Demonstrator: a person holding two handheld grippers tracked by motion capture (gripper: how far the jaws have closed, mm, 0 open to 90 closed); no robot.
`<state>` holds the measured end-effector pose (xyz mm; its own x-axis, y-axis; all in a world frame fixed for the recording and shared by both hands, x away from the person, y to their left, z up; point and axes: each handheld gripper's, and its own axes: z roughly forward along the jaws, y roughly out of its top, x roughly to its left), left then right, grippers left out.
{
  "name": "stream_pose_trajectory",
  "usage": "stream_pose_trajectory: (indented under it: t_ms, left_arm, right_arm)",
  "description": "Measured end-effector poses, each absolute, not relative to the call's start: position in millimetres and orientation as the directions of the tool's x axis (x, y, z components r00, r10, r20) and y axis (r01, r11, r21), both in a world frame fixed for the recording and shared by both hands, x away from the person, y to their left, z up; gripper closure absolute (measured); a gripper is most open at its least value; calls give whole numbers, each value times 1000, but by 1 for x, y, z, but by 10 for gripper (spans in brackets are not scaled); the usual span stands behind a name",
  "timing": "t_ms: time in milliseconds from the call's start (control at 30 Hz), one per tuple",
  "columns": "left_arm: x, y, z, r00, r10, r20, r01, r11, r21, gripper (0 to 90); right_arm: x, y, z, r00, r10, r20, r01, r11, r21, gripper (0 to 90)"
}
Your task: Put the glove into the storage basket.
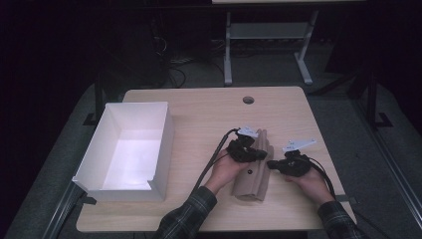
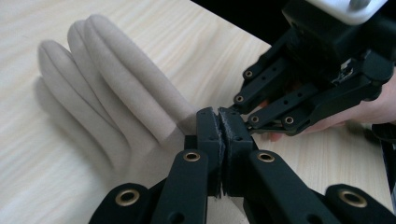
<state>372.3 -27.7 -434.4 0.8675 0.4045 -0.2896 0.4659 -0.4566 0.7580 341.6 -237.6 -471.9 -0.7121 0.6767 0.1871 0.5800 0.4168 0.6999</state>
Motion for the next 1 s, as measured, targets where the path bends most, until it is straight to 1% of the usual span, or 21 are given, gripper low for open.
stream_pose_trajectory:
  t_ms: [167, 200, 267, 300, 333, 367, 433, 467, 500, 533, 633, 833, 867, 900, 1000]
  left_arm:
    - [370, -38, -440, 870, 393, -298, 468, -466, 751, 864]
    - [370, -39, -440, 871, 389, -300, 467, -466, 751, 847]
    - [369, -40, -439, 868, 399, -297, 469, -456, 757, 765]
    - [368, -38, -436, 864, 409, -295, 472, -451, 757, 764]
    - [368, -38, -436, 864, 409, -295, 472, -451, 757, 771]
    - [367, -37, -434, 864, 409, -295, 472, -453, 756, 798]
    - [365, -34, -432, 872, 401, -279, 459, -474, 752, 856]
    - [365, -34, -432, 872, 401, -279, 459, -474, 752, 869]
    - [363, -34, -433, 870, 402, -284, 463, -473, 749, 869]
    - [360, -36, -436, 873, 394, -288, 464, -486, 741, 883]
    - [354, -41, -444, 877, 382, -292, 463, -510, 724, 889]
    - [349, -44, -454, 884, 370, -286, 457, -552, 698, 894]
    - [349, -44, -454, 884, 370, -286, 457, -552, 698, 894]
    - [348, -44, -455, 884, 371, -286, 458, -558, 692, 894]
    - [344, -42, -459, 891, 373, -258, 443, -590, 675, 895]
  right_arm:
    - [341, -238, -472, -711, 676, 193, 583, 413, 700, 900]
    - [341, -238, -472, -711, 676, 193, 583, 414, 699, 900]
    - [341, -239, -471, -712, 677, 187, 580, 416, 700, 890]
    - [340, -244, -469, -709, 684, 175, 578, 420, 700, 837]
    - [340, -244, -469, -709, 684, 175, 578, 420, 700, 837]
    - [341, -253, -467, -694, 702, 158, 577, 411, 706, 799]
    - [341, -261, -464, -662, 726, 185, 602, 369, 708, 718]
    - [341, -261, -464, -662, 726, 185, 602, 369, 708, 718]
    - [342, -265, -464, -654, 734, 182, 601, 358, 715, 678]
    - [344, -271, -464, -642, 750, 160, 585, 344, 734, 553]
    - [345, -275, -466, -604, 788, 116, 573, 329, 750, 443]
    - [344, -276, -468, -578, 815, 49, 548, 343, 763, 361]
    - [344, -276, -468, -578, 815, 49, 548, 343, 763, 361]
    - [344, -275, -470, -567, 823, 27, 544, 350, 762, 353]
    - [345, -275, -473, -563, 826, 18, 549, 358, 755, 349]
